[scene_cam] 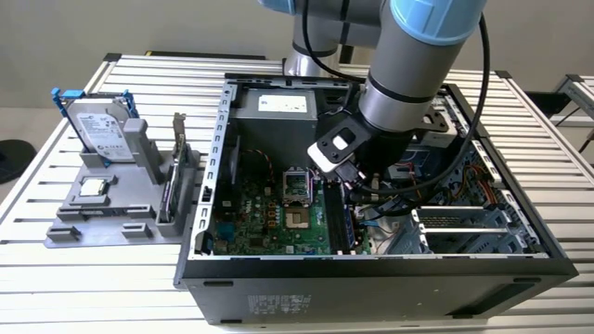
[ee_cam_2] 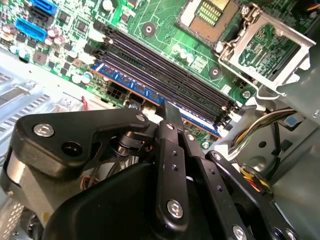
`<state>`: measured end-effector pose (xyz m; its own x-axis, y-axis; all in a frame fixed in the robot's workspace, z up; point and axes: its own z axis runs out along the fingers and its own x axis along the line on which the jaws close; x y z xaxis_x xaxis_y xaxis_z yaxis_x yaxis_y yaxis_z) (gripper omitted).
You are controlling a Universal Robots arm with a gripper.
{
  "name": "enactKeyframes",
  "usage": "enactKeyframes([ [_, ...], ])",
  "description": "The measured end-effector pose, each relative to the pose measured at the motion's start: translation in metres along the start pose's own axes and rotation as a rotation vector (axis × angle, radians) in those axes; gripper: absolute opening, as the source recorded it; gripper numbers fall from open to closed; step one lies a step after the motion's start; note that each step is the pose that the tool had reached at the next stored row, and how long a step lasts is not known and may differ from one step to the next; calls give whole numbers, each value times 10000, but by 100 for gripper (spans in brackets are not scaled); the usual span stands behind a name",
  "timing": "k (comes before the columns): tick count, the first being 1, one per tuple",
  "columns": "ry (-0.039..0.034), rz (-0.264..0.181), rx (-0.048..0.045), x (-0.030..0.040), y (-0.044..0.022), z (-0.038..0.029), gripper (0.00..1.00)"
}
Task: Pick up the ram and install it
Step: 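Press down the ram until it locks into place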
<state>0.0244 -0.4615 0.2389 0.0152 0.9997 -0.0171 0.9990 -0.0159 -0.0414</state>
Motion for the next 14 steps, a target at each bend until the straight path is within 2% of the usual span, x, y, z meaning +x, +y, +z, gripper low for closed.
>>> enactKeyframes([
  [7, 6, -32, 0, 50, 6, 89, 0],
  [14, -1, -32, 2, 60, 7, 153, 0],
])
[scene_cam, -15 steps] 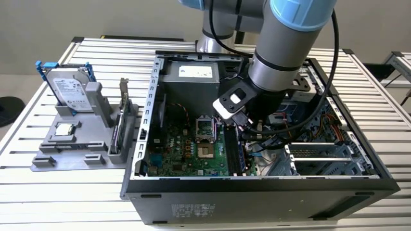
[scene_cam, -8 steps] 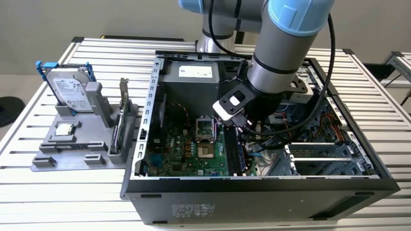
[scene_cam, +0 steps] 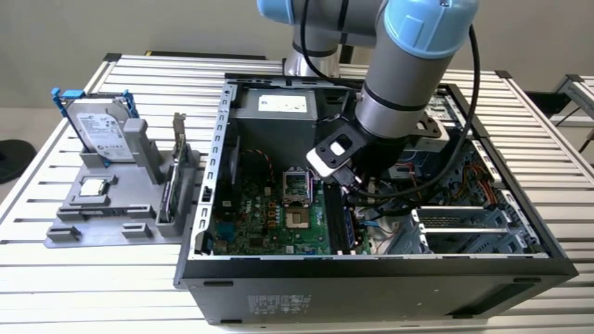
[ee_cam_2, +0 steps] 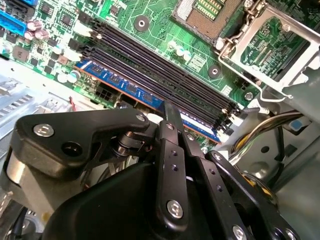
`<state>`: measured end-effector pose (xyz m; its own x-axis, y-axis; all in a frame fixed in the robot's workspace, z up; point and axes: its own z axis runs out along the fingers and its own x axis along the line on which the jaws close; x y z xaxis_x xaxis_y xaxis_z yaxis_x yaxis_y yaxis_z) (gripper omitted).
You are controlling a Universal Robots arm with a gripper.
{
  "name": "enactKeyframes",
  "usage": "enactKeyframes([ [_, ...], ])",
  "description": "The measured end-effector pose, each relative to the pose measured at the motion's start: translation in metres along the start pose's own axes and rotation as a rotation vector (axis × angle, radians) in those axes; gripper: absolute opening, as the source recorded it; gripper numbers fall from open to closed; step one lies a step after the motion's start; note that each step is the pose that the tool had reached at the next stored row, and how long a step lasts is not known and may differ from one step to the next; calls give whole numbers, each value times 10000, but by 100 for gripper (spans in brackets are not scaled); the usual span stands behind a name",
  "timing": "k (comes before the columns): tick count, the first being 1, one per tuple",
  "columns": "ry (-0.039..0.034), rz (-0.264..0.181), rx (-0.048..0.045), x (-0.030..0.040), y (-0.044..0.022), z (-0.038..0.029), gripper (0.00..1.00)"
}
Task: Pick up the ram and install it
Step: 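Press down the ram until it locks into place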
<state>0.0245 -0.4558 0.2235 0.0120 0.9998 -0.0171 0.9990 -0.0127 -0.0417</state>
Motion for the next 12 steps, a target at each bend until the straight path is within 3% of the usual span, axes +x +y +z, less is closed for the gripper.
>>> enactKeyframes([
  [12, -10, 1, 2, 4, 1, 70, 0],
])
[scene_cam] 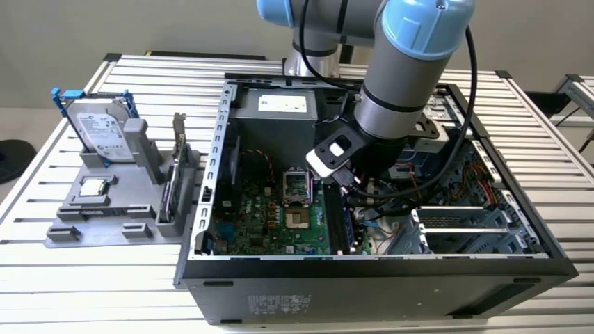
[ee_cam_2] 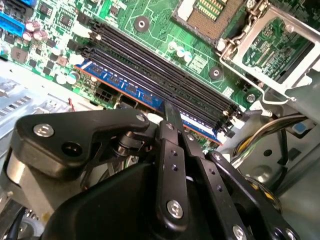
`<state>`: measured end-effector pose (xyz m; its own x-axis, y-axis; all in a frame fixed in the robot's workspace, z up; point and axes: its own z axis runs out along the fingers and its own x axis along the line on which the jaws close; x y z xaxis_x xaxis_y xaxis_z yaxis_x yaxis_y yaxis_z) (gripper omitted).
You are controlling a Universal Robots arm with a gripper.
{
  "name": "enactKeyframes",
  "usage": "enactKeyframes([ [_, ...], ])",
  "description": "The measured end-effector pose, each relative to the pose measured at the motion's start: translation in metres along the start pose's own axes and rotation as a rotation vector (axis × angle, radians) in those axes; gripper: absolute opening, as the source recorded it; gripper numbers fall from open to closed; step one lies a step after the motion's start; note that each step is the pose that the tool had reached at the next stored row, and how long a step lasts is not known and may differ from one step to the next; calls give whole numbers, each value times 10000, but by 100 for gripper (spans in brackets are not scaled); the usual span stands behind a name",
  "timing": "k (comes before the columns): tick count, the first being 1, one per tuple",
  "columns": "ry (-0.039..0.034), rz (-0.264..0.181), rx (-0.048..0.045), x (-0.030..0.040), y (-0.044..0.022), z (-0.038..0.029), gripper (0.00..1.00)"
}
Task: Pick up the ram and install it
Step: 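Press down the ram until it locks into place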
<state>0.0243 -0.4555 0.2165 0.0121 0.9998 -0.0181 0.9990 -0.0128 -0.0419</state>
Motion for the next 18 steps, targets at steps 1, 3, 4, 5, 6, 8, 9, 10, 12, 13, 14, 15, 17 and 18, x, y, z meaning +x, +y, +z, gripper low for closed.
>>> enactKeyframes([
  [1, 0, 0, 0, 0, 0, 0, 0],
  [3, -1, 1, 1, 0, 0, 0, 0],
  [4, 0, 0, 0, 0, 0, 0, 0],
  [5, -1, 1, 1, 0, 0, 0, 0],
  [6, -1, 0, 0, 0, 0, 0, 0],
  [8, -1, 0, 0, 0, 0, 0, 0],
  [9, -1, 0, 0, 0, 0, 0, 0],
  [10, -1, 1, 0, 0, 0, 0, 0],
  [12, -2, 0, 1, 0, 0, 0, 0],
  [13, -2, 0, 1, 0, 0, 0, 0],
  [14, -2, 1, 1, 0, 0, 0, 0],
  [15, -2, 0, 1, 0, 0, 0, 0],
  [17, -3, 0, 1, 0, 0, 0, 0],
  [18, -3, 0, 1, 0, 0, 0, 0],
])
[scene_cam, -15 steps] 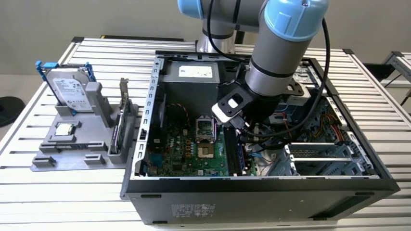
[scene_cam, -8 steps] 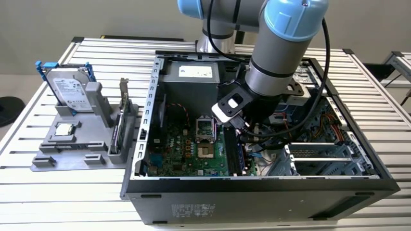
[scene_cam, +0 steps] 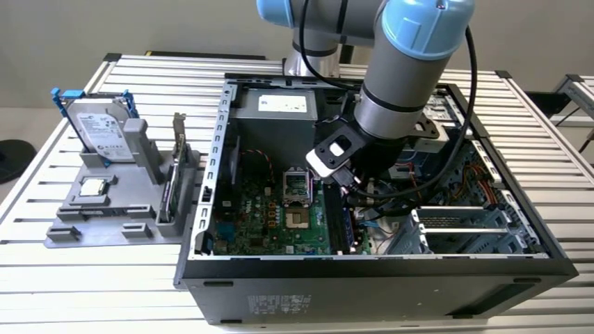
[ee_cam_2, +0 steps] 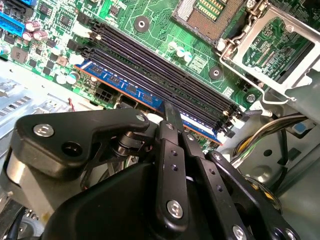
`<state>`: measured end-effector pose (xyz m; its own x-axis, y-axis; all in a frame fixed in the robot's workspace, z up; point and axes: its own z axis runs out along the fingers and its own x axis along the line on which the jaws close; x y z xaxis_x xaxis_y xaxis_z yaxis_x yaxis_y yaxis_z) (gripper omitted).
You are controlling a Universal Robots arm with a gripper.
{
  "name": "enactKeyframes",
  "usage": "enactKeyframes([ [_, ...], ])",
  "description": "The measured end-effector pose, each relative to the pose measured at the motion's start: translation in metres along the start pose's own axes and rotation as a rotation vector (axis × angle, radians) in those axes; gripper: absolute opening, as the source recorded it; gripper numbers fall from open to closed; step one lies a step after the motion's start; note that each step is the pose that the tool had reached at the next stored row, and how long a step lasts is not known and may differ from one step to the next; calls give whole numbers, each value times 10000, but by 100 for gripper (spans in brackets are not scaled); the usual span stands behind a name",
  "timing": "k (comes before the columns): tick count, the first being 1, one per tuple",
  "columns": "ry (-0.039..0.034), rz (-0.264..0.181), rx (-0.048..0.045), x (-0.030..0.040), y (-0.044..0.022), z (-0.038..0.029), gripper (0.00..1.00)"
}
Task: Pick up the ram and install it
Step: 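Press down the ram until it locks into place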
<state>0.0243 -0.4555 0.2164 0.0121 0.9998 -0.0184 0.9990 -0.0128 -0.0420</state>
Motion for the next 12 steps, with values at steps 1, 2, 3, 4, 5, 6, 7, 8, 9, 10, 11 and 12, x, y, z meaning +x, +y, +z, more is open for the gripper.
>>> enactKeyframes([
  [1, 0, 0, 0, 0, 0, 0, 0],
  [2, 0, 0, 0, 0, 0, 0, 0],
  [3, 0, 0, 0, 0, 0, 0, 0],
  [4, 0, 0, 0, 0, 0, 0, 0],
  [5, -1, 0, 0, 0, 0, 0, 0],
  [6, -1, 0, 0, 0, 0, 0, 0],
  [7, -1, 0, 0, 0, 0, 0, 0],
  [8, -2, 0, 0, 0, 0, 0, 0],
  [9, -1, 0, 0, 0, 0, 0, 0],
  [10, -2, 0, 0, 0, 0, 0, 0],
  [11, -6, 0, 1, 0, 0, 0, 0],
  [12, -13, 0, 3, 1, 1, 2, 0],
])
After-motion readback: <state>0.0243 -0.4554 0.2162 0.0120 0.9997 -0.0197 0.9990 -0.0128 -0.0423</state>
